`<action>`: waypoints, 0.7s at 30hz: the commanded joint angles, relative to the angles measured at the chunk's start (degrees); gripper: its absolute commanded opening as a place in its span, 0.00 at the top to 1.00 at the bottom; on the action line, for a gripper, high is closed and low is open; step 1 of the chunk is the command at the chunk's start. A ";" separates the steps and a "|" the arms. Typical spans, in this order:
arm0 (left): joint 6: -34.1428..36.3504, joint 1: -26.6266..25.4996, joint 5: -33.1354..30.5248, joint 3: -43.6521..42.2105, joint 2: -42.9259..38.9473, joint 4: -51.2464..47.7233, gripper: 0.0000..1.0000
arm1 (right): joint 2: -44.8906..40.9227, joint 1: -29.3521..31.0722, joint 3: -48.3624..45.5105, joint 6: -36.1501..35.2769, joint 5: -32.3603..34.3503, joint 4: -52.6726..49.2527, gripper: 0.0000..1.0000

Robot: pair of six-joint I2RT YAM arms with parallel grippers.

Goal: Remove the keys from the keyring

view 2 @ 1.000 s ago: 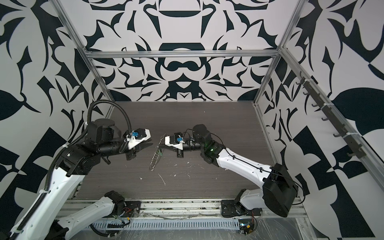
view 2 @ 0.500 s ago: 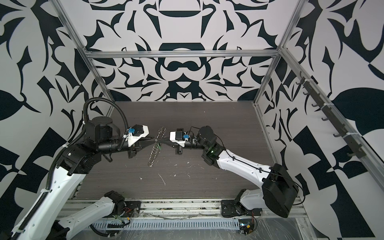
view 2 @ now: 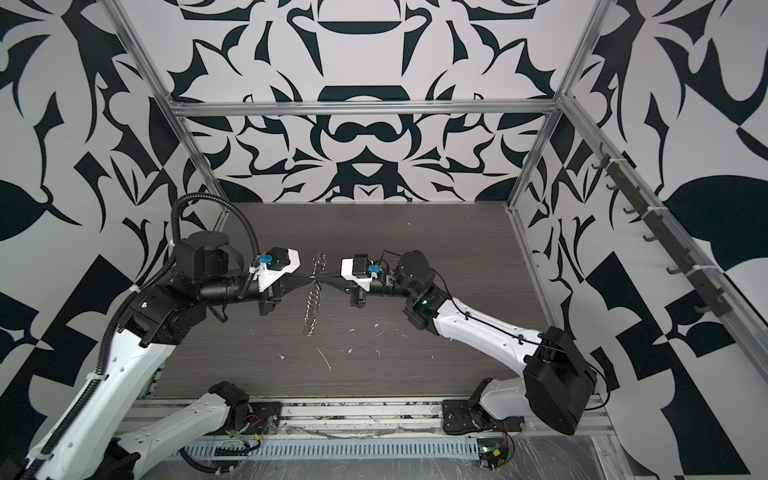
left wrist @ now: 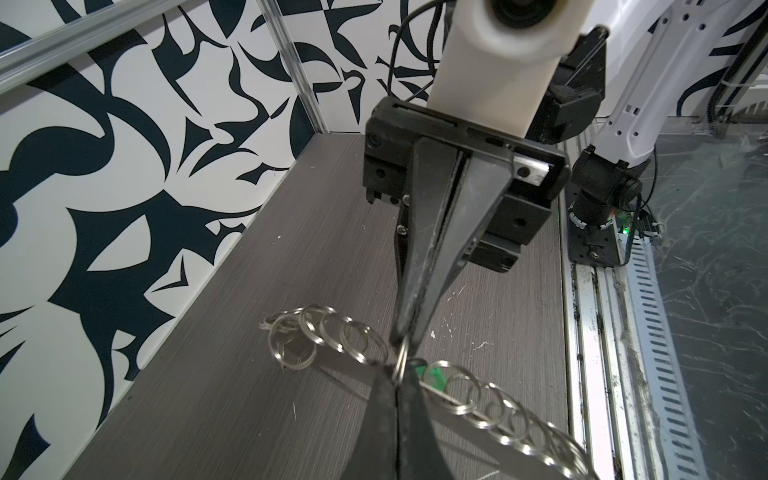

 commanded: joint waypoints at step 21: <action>10.35 -8.09 -21.08 14.00 10.74 -23.38 1.00 | 0.66 -0.16 7.28 -7.77 -2.14 -15.72 0.76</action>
